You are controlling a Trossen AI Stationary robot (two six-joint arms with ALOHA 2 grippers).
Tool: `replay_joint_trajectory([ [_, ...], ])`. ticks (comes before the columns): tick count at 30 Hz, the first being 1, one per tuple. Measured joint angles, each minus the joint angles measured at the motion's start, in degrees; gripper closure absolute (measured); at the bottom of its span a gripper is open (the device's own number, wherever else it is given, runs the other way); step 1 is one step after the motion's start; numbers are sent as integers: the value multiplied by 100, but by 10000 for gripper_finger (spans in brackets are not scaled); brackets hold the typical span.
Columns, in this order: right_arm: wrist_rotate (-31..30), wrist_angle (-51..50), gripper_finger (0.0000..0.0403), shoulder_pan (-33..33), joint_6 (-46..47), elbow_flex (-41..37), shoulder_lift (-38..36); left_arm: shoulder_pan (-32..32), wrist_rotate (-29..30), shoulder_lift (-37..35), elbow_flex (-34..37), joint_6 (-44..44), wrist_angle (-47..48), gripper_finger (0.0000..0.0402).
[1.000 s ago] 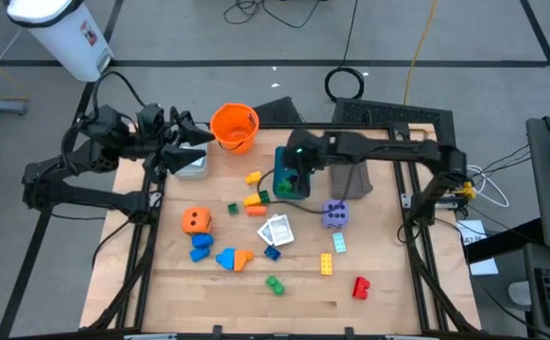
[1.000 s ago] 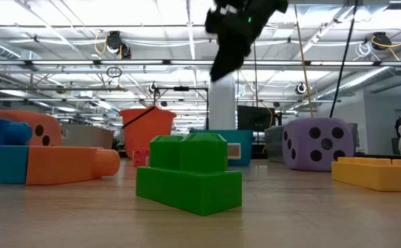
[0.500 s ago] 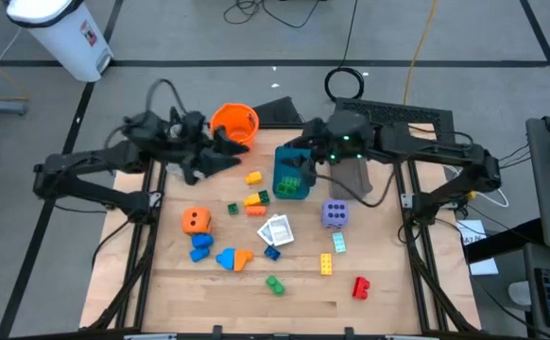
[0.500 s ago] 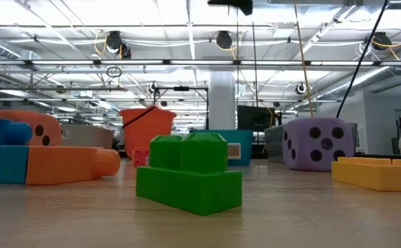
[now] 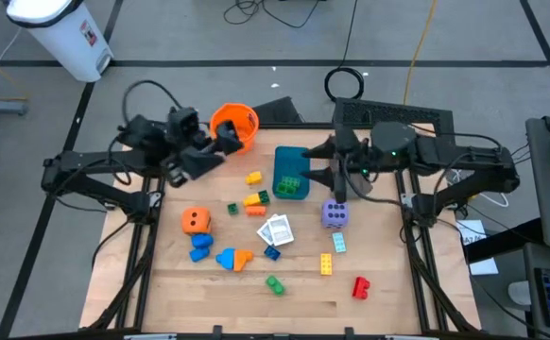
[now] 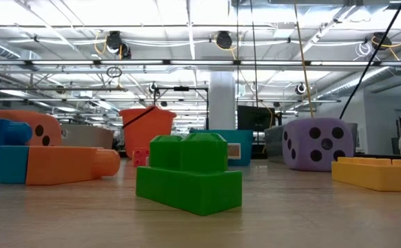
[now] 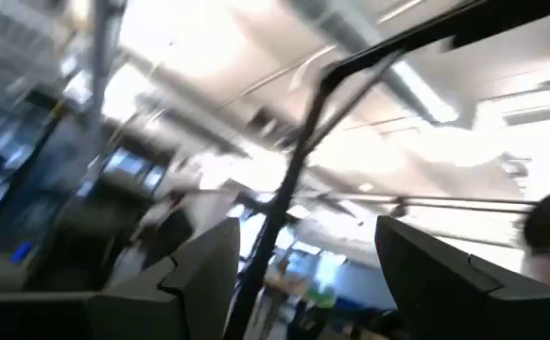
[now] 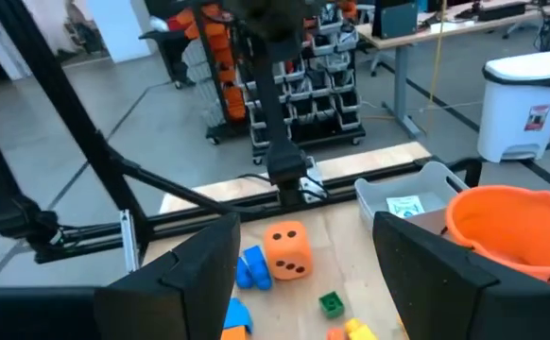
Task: Pick & Place Toys
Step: Put the yellow game piece into the blue bin
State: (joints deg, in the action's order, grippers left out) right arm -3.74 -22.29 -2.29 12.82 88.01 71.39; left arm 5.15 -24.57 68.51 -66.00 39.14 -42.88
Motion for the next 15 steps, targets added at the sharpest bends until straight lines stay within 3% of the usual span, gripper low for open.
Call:
replay_joint_trajectory([
  [3,-215,-67,165,-277,-1,0,-62,27,-48,-16,-11,44,-68,151],
  [6,-346,-108,165,-523,1,0,-76,83,112,-197,-127,-108,798,151],
  [10,-643,-233,165,-815,2,-2,-65,58,898,-434,-741,-1142,3535,151],
  [15,-1130,-904,165,-1081,264,-2,-71,-47,2367,-258,-1525,-2084,6645,151],
])
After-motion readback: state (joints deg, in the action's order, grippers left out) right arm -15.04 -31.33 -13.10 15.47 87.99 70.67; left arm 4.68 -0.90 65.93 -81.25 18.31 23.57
